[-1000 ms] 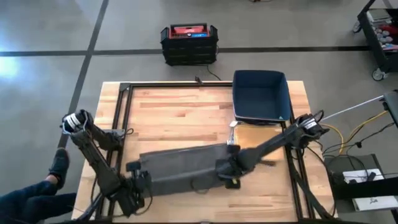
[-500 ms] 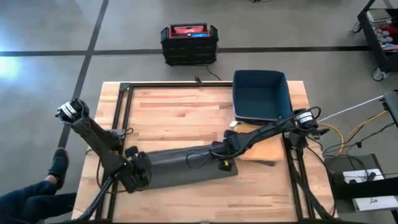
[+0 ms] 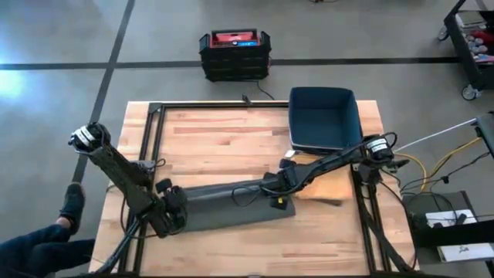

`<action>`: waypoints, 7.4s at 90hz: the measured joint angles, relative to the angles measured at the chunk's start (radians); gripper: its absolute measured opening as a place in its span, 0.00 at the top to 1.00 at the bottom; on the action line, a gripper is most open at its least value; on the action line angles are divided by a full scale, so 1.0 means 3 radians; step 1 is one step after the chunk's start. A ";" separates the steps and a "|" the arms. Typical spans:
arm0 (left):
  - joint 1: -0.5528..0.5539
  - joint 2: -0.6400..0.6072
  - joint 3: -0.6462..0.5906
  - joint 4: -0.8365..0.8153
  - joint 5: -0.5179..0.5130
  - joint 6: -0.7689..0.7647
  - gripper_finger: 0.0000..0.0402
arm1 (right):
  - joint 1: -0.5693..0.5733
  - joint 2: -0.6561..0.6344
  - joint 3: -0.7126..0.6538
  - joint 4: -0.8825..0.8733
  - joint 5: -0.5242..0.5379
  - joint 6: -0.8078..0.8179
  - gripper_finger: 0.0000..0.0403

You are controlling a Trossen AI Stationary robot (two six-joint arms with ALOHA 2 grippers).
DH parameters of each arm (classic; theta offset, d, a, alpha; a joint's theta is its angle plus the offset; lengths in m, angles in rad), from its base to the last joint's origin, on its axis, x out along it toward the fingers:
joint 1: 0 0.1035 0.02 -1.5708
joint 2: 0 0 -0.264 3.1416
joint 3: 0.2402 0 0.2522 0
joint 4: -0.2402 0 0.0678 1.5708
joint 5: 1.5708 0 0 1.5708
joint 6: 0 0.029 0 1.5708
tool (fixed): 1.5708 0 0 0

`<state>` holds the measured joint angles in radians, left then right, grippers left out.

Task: Fold towel
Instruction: Fold the gray kitchen towel

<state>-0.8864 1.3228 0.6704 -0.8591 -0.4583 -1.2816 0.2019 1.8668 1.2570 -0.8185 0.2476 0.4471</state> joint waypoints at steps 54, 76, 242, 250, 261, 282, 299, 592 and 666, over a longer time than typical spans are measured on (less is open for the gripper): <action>-0.0001 -0.0013 0.0239 0.0390 -0.0336 0.0129 0.43 | 0.0168 -0.0035 0.0228 0.0308 -0.0234 -0.0679 0.40; -0.0002 0.0146 -0.0015 0.1057 -0.0130 0.0145 0.52 | 0.0311 0.0045 -0.0119 0.1098 -0.0306 -0.0707 0.45; -0.0268 0.0670 -0.0311 0.2378 -0.0700 0.0359 0.94 | 0.0506 0.0070 -0.0896 0.2750 -0.0391 -0.0396 0.44; -0.0263 0.0763 -0.0333 0.2375 -0.0627 0.0306 0.95 | 0.0536 0.0058 -0.0997 0.2809 -0.0370 -0.0234 0.46; -0.0262 0.0812 -0.0334 0.2398 -0.0590 0.0214 0.95 | 0.0637 0.0052 -0.1044 0.2821 -0.0308 -0.0039 0.48; -0.0257 0.0762 -0.0335 0.2394 -0.0523 0.0288 0.95 | 0.0827 0.0067 -0.0925 0.2833 -0.0274 0.0015 0.52; -0.0245 0.0751 -0.0314 0.2391 -0.0507 0.0371 0.95 | 0.0828 0.0073 -0.0872 0.2853 -0.0223 0.0027 0.50; -0.0056 0.0648 -0.0310 0.3047 -0.0739 0.0812 0.95 | 0.1734 -0.0453 -0.2099 0.3402 0.0878 0.3854 0.46; 0.0296 0.1562 -0.0043 0.3758 -0.0529 0.1215 0.95 | 0.1783 -0.1130 -0.1972 0.2054 0.0742 0.3522 0.99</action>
<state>-0.7974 1.7915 0.6575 0.2683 -0.6169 -0.9170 0.7369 1.5276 0.6653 -0.2022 0.4703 1.5036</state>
